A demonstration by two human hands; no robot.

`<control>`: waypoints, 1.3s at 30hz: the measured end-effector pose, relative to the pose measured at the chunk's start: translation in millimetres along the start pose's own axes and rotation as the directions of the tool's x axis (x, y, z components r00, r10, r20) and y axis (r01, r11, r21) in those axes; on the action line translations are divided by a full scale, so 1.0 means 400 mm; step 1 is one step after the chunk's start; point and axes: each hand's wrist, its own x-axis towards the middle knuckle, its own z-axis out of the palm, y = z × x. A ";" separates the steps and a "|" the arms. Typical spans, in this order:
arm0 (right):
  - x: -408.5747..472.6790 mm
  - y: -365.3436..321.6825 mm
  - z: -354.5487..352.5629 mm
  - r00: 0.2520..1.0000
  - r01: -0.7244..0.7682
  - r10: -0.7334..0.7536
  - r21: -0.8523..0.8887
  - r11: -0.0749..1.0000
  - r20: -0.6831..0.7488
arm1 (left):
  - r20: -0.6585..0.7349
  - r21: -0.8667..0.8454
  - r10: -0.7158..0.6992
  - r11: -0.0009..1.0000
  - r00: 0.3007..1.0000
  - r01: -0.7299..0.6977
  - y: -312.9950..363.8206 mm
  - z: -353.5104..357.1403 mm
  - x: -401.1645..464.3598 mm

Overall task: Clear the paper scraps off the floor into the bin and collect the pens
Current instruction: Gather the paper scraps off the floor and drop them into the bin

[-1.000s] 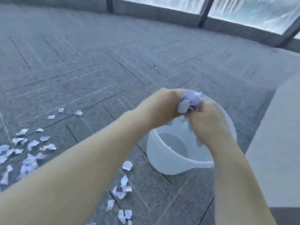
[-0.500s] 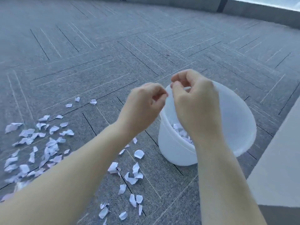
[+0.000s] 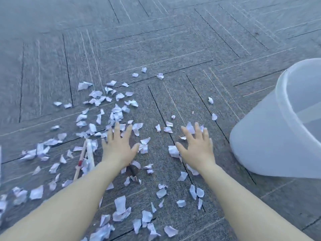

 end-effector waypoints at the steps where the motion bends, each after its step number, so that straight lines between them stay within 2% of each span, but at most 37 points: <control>1: 0.026 0.003 0.004 1.000 -0.014 0.014 -0.005 1.000 0.006 | -0.025 -0.026 -0.063 0.998 0.998 0.062 -0.018 0.001 0.024; 3: 0.062 0.003 0.018 0.999 -0.029 0.028 0.029 0.999 0.036 | -0.051 -0.091 -0.179 0.981 0.983 0.174 -0.047 0.004 0.069; 5: 0.062 -0.009 0.042 0.999 0.018 -0.023 0.095 0.995 0.047 | -0.046 -0.174 -0.268 0.951 0.962 0.256 -0.067 0.009 0.105; 7: 0.021 -0.029 0.075 0.989 0.134 -0.141 0.149 0.980 0.034 | -0.036 -0.223 -0.251 0.945 0.967 0.237 -0.067 0.020 0.121; 9: -0.051 -0.056 0.109 0.952 0.295 -0.306 0.179 0.939 0.033 | -0.077 -0.296 -0.051 0.955 0.996 0.026 -0.045 0.038 0.099; 11: -0.106 -0.079 0.127 0.897 0.442 -0.438 0.178 0.879 -0.065 | -0.139 -0.375 0.211 0.893 0.968 -0.249 -0.014 0.059 0.047; 12: -0.111 -0.088 0.129 0.877 0.478 -0.456 0.167 0.862 -0.153 | -0.194 -0.406 0.280 0.850 0.940 -0.337 -0.009 0.067 0.028; 13: -0.096 -0.099 0.127 0.866 0.483 -0.443 0.159 0.861 -0.234 | -0.268 -0.423 0.286 0.823 0.920 -0.379 -0.012 0.071 0.024; 15: -0.032 -0.128 0.108 0.889 0.423 -0.383 0.131 0.897 -0.250 | -0.372 -0.424 0.134 0.856 0.918 -0.296 -0.033 0.059 0.062; 18: 0.097 -0.197 0.082 0.930 0.366 -0.366 -0.020 0.931 -0.025 | -0.305 -0.349 -0.128 0.937 0.944 0.014 -0.104 0.017 0.157; 21: 0.163 -0.261 0.086 0.891 0.446 -0.429 -0.104 0.889 0.151 | -0.217 -0.261 -0.214 0.953 0.952 0.155 -0.167 -0.022 0.239; 24: 0.125 -0.278 0.114 0.835 0.540 -0.513 -0.120 0.833 0.199 | -0.145 -0.264 -0.274 0.937 0.951 0.229 -0.201 -0.044 0.291; 26: 0.061 -0.258 0.128 0.798 0.602 -0.599 -0.070 0.795 0.070 | -0.136 -0.232 -0.182 0.962 0.974 0.147 -0.205 -0.048 0.295; 28: 0.029 -0.235 0.129 0.750 0.647 -0.642 -0.026 0.762 -0.159 | -0.179 -0.243 0.075 0.963 0.981 -0.118 -0.204 -0.042 0.280; 29: 0.040 -0.235 0.120 0.758 0.625 -0.606 0.002 0.781 -0.243 | -0.211 -0.252 0.181 0.939 0.961 -0.232 -0.209 -0.035 0.273; 30: 0.070 -0.246 0.106 0.793 0.572 -0.541 0.038 0.819 -0.280 | -0.260 -0.236 0.228 0.927 0.938 -0.291 -0.217 -0.033 0.273; 31: 0.114 -0.267 0.089 0.837 0.503 -0.464 0.074 0.861 -0.291 | -0.318 -0.188 0.205 0.943 0.926 -0.274 -0.229 -0.034 0.288; 33: 0.224 -0.321 0.056 0.915 0.381 -0.359 0.100 0.919 -0.187 | -0.375 -0.113 0.020 0.991 0.927 -0.068 -0.265 -0.039 0.333; 35: 0.324 -0.386 0.031 0.928 0.372 -0.370 0.070 0.926 -0.035 | -0.334 -0.155 -0.145 0.983 0.931 0.098 -0.304 -0.044 0.370; 36: 0.363 -0.416 0.026 0.918 0.396 -0.397 0.056 0.917 0.010 | -0.318 -0.184 -0.171 0.976 0.932 0.116 -0.316 -0.042 0.382; 39: 0.449 -0.496 0.031 0.896 0.440 -0.442 0.046 0.897 0.049 | -0.370 -0.167 -0.126 0.984 0.920 0.068 -0.323 -0.025 0.390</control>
